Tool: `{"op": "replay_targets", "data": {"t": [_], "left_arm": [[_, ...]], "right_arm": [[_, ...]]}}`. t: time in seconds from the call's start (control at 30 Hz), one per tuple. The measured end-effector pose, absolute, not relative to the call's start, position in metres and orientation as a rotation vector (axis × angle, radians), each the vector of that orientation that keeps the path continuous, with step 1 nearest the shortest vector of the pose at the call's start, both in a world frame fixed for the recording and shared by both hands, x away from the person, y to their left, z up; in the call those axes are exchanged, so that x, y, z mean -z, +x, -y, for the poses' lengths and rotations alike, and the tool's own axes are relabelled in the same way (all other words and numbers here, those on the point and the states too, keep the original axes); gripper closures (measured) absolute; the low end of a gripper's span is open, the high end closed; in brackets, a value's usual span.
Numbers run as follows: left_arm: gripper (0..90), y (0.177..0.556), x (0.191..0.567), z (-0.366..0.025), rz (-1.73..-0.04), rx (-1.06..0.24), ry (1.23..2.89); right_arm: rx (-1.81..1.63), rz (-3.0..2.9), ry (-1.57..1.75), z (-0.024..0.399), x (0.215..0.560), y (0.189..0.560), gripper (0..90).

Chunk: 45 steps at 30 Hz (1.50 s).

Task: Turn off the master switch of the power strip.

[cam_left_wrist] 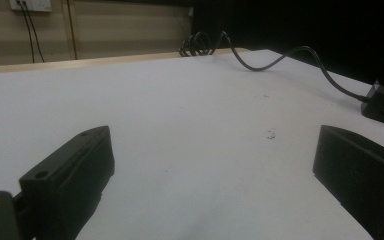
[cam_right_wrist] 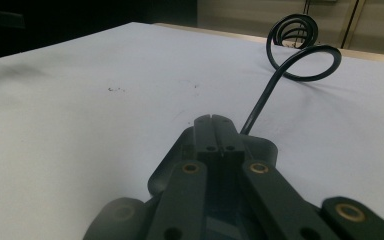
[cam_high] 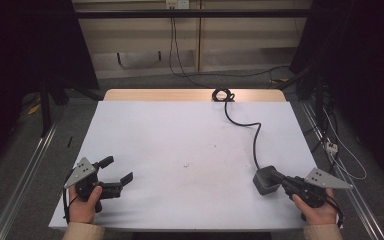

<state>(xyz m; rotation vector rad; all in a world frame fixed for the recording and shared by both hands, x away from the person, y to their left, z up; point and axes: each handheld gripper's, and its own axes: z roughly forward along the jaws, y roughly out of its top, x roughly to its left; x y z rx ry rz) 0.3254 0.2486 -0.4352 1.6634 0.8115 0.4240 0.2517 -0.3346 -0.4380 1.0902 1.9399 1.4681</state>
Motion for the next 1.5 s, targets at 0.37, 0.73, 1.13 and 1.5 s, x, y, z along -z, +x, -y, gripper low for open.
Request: {"op": "replay_targets", "data": {"t": [0.37,0.73,1.13,1.5], "left_arm": [[2.7,0.3257,0.4353,-0.2488,-0.807,-0.423,1.666],[2.6,0.3258,0.4354,-0.2487,-0.808,-0.422,1.665],[2.6,0.3256,0.4358,-0.25,-0.812,-0.423,1.661],[2.6,0.3256,0.4359,-0.2502,-0.813,-0.423,1.662]], "right_arm": [[-1.531,-1.883,1.117,0.3366,0.4369,0.2514,90.0],[-1.538,-1.866,1.115,0.3356,0.4365,0.2523,89.7],[-1.534,-1.854,1.109,0.3301,0.4362,0.2558,70.8],[-1.532,-1.832,1.127,0.33,0.4364,0.257,63.1]]}}
